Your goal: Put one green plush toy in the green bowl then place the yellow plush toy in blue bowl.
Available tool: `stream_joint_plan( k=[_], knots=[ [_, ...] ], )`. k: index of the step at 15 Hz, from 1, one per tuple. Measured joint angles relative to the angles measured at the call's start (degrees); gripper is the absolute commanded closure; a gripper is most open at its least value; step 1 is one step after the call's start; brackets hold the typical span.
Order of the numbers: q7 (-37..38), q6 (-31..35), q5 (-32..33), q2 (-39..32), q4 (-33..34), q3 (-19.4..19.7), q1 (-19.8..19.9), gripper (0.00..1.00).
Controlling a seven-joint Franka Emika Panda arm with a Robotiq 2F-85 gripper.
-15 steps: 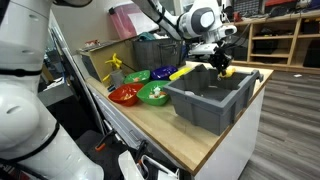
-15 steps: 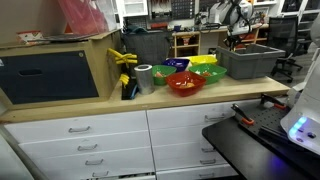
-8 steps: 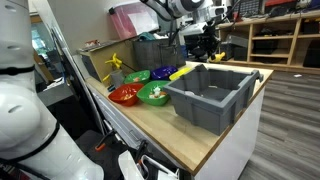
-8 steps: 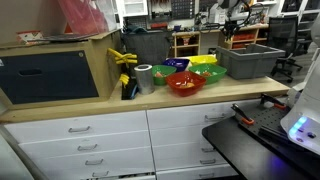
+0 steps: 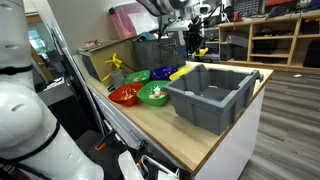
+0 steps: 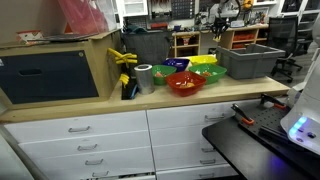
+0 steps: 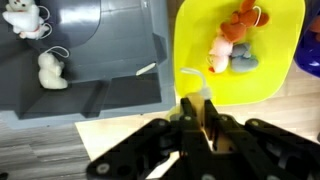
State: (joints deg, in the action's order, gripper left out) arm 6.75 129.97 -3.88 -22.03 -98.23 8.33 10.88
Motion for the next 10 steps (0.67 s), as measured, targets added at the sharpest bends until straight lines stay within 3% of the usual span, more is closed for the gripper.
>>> stream_joint_plan(
  k=[10],
  knots=[
    [0.50,0.54,-5.98,-3.53,1.07,-4.88,-3.25,0.96]
  ],
)
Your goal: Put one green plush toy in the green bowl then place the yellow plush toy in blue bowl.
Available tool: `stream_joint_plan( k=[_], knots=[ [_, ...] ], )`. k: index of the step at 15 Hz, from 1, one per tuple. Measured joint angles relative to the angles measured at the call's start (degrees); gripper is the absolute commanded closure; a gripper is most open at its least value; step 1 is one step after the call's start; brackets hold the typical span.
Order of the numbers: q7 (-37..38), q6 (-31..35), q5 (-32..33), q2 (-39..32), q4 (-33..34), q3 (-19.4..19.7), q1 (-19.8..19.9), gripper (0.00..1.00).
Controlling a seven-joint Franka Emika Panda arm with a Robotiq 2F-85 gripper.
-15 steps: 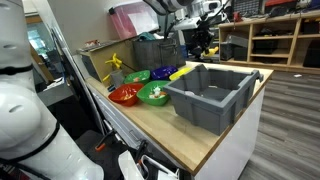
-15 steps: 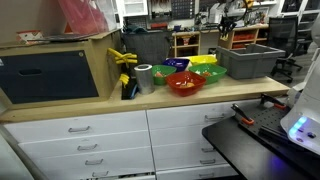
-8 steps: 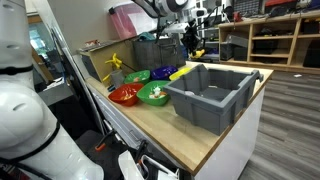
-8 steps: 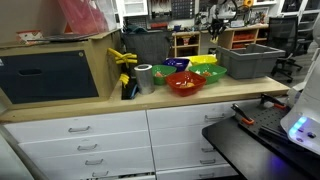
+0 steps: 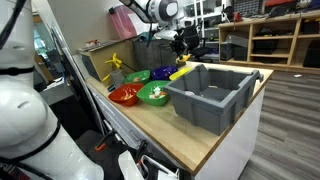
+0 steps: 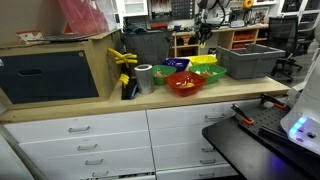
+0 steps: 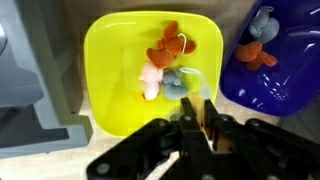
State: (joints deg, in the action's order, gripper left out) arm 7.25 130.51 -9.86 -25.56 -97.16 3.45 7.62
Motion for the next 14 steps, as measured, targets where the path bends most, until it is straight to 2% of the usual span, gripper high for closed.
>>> stream_joint_plan(
  k=[14],
  knots=[
    [-0.01,-0.01,-7.67,-5.93,3.80,-4.77,-0.82,0.96]
  ],
)
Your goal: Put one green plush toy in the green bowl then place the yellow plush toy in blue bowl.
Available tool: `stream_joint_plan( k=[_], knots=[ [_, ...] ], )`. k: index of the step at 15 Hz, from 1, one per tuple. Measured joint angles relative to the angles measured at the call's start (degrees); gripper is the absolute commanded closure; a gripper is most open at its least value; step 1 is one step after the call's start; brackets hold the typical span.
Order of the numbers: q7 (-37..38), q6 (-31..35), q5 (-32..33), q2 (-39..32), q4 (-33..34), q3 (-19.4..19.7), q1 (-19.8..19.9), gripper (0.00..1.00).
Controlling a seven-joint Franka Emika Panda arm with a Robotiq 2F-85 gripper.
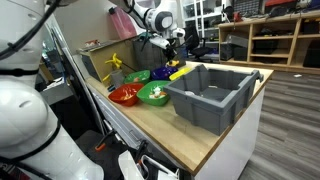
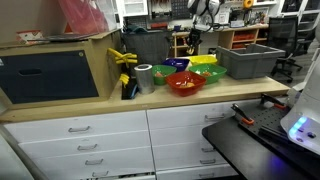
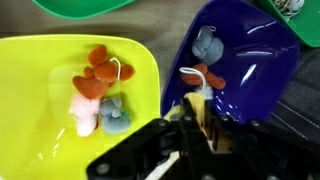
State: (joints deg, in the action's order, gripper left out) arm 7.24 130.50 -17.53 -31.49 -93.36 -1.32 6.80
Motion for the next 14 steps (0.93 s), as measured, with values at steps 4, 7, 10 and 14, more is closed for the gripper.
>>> stream_joint_plan(
  k=[4,7,10,14],
  knots=[
    [-0.01,-0.08,-1.59,-0.90,0.83,-1.40,-0.17,0.96],
    [-0.02,-0.55,-2.71,-1.58,1.46,-2.06,-0.37,0.60],
    [-0.07,-2.71,-3.97,-2.09,2.24,-2.82,-0.43,0.44],
    [-0.07,-4.15,-4.68,-2.26,2.96,-2.91,-0.43,0.15]
  ],
)
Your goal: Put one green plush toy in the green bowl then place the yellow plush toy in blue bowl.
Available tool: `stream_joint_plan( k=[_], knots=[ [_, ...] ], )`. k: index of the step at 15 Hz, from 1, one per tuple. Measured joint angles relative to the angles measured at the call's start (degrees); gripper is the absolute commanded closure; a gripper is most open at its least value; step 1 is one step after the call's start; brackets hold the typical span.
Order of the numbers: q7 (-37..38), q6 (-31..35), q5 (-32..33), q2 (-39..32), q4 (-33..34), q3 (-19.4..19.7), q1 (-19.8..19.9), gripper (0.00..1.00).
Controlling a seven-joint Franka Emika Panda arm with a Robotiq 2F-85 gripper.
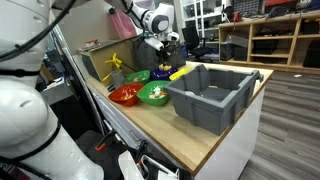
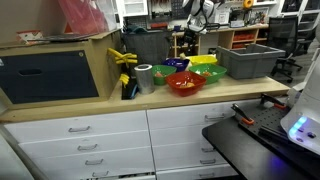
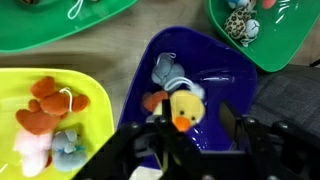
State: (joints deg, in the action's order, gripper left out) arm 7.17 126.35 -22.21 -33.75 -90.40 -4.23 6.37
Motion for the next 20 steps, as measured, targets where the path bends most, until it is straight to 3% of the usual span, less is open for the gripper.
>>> stream_joint_plan(
  k=[1,3,11,20],
  knots=[
    [0.00,-0.02,-0.13,0.00,0.21,0.04,0.14,0.06],
    [-0.03,-0.03,-0.41,-0.02,0.99,0.19,0.66,0.00],
    [-0.41,-1.81,-0.18,1.00,6.03,2.62,3.10,0.00],
    [-0.43,-20.78,8.82,11.15,6.79,8.46,3.59,0.00]
  ],
)
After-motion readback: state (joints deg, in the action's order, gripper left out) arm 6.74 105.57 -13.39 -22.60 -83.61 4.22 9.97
